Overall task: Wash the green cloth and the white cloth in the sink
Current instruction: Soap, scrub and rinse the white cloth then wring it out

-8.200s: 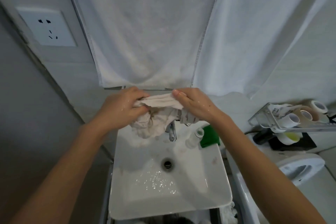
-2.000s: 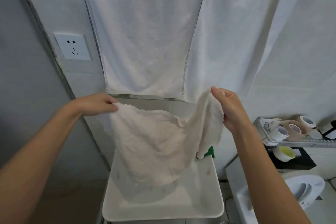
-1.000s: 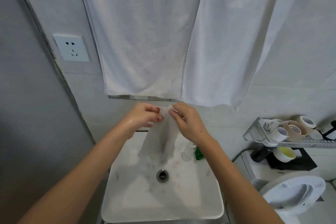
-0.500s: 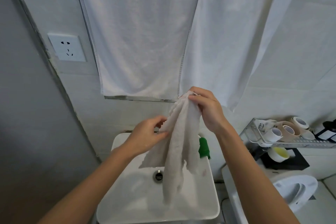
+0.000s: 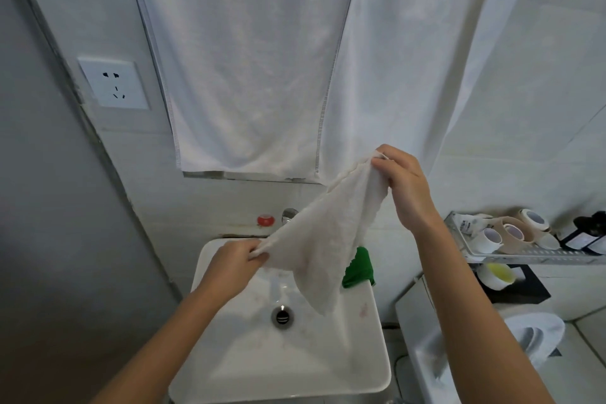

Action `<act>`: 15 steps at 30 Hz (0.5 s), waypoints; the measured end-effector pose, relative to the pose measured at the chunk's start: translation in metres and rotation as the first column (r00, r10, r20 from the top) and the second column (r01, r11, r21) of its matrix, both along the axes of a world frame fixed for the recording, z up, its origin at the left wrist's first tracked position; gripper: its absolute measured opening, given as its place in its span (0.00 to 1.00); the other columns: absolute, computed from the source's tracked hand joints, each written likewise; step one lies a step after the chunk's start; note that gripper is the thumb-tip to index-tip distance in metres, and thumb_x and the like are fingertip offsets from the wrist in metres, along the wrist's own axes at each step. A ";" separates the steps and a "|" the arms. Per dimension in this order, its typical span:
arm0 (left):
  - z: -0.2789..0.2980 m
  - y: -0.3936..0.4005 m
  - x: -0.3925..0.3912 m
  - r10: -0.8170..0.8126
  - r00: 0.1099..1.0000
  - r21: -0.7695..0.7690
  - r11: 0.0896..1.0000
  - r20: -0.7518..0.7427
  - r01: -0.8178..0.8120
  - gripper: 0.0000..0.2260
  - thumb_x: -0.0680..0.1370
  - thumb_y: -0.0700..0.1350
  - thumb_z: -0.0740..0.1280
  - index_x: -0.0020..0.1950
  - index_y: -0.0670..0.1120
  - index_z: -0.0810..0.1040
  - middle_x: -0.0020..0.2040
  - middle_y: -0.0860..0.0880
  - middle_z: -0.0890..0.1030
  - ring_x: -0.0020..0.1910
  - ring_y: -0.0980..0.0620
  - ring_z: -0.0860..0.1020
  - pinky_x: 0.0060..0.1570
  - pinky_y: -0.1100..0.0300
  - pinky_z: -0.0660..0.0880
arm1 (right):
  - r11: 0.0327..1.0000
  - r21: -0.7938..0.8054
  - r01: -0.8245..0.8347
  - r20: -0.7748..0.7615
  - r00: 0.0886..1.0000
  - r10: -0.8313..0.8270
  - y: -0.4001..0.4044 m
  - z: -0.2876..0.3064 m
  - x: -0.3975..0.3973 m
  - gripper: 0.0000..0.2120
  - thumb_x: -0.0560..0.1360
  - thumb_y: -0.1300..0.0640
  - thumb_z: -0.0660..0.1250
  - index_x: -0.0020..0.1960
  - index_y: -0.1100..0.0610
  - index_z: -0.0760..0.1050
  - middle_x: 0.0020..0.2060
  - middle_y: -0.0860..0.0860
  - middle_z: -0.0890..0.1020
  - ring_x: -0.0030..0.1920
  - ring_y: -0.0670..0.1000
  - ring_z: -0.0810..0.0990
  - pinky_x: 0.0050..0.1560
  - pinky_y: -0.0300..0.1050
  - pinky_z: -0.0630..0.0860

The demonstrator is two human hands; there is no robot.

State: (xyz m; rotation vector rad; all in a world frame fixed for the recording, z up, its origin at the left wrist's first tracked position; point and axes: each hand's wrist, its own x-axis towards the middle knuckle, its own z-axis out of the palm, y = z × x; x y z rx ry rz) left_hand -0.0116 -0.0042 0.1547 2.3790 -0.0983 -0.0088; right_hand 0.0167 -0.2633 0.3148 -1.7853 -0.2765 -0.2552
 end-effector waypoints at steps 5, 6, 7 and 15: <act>0.046 0.040 0.012 -0.133 0.991 -0.166 0.978 -0.033 0.125 0.07 0.71 0.45 0.69 0.36 0.58 0.79 0.29 0.58 0.77 0.32 0.58 0.75 0.33 0.61 0.70 | 0.991 -0.056 0.124 -0.021 0.992 -0.125 -0.025 -0.010 0.004 0.13 0.72 0.57 0.59 0.32 0.53 0.59 0.26 0.43 0.62 0.30 0.43 0.61 0.32 0.39 0.57; 0.058 0.046 0.011 -0.130 0.991 -0.259 0.959 -0.026 0.119 0.06 0.69 0.46 0.69 0.38 0.57 0.81 0.30 0.58 0.79 0.32 0.60 0.75 0.34 0.63 0.72 | 0.988 -0.048 0.145 -0.032 0.989 -0.146 -0.030 -0.013 0.004 0.13 0.72 0.57 0.59 0.32 0.53 0.58 0.27 0.44 0.62 0.30 0.44 0.61 0.33 0.40 0.57; 0.068 0.049 0.010 -0.110 0.994 -0.356 0.929 -0.015 0.097 0.05 0.69 0.43 0.70 0.39 0.53 0.82 0.31 0.57 0.80 0.32 0.61 0.76 0.34 0.66 0.74 | 0.985 -0.061 0.161 -0.037 0.986 -0.163 -0.034 -0.016 0.005 0.14 0.73 0.57 0.59 0.32 0.54 0.59 0.27 0.44 0.62 0.31 0.44 0.61 0.33 0.41 0.56; 0.106 0.063 0.032 0.135 0.991 -0.635 0.764 -0.020 -0.116 0.06 0.77 0.36 0.65 0.47 0.32 0.77 0.40 0.43 0.78 0.40 0.51 0.76 0.38 0.66 0.77 | 0.867 -0.457 0.199 0.065 0.979 -0.191 -0.048 -0.028 0.005 0.16 0.81 0.57 0.60 0.37 0.62 0.70 0.30 0.52 0.68 0.31 0.48 0.64 0.32 0.42 0.60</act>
